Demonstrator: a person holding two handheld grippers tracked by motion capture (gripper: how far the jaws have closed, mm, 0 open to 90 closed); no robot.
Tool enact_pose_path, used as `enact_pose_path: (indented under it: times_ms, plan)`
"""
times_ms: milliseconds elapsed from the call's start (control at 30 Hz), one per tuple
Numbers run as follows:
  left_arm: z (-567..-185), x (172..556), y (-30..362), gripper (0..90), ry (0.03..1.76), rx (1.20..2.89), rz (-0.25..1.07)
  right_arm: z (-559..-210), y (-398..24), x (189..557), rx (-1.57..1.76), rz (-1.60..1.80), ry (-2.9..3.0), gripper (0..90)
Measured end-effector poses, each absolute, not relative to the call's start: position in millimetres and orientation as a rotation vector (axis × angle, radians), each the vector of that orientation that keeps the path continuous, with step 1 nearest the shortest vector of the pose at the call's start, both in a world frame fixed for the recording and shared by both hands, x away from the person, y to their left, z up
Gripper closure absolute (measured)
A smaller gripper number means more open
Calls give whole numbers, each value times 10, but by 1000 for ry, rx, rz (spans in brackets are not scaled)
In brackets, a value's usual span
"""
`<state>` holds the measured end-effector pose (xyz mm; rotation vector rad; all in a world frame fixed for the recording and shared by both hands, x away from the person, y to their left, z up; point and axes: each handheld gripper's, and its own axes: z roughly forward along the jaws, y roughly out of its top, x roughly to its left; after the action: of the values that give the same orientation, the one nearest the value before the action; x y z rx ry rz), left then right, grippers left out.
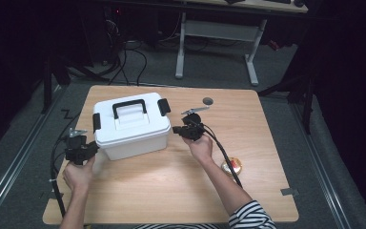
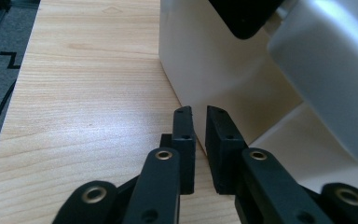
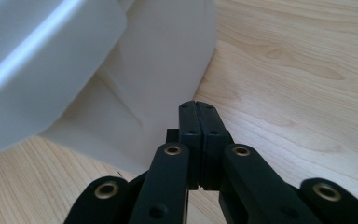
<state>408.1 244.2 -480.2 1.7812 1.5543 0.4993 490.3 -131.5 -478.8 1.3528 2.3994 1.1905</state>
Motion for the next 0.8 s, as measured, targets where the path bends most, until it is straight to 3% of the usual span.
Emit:
enact_pose_path:
  times_ms: [400,800]
  plan:
    - [-4816,4097,2405,900,1529,1784,476,-4818,-1149,4906,1332,1184,2432,900]
    - [-4836,4119,2387,900,1529,1781,444,-4836,-1131,4898,1320,1140,2464,900]
